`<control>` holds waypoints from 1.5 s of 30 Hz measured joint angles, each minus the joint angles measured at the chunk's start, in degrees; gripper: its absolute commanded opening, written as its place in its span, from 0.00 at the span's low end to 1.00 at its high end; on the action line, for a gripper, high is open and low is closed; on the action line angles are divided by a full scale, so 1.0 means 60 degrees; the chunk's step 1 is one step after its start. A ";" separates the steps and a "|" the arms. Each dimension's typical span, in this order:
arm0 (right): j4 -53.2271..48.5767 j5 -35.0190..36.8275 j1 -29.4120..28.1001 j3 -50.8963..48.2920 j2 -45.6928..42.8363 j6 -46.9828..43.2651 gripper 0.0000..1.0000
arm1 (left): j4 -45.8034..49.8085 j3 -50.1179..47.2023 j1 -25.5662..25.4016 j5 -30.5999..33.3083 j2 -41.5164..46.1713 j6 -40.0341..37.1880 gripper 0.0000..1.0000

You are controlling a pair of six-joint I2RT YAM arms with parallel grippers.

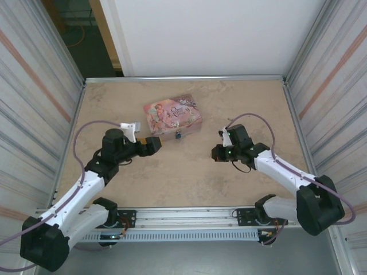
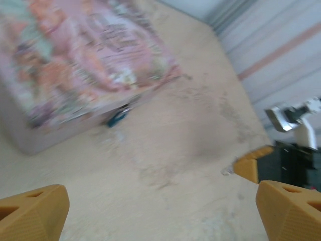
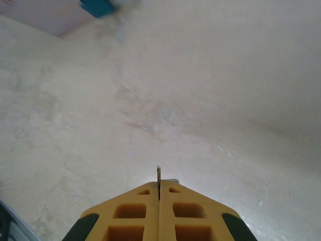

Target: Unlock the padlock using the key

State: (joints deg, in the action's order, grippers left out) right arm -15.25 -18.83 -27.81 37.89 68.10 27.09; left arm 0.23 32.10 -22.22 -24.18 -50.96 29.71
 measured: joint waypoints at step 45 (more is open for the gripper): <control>0.0809 -0.4095 -0.0816 0.3421 -0.0153 -0.4430 0.00 | -0.1836 0.4153 -0.1195 -0.6266 -0.3923 -0.0922 0.41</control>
State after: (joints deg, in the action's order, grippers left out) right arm -10.39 -43.40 -32.71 58.41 67.18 0.51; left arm -10.79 57.01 -29.39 -61.78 -74.50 24.18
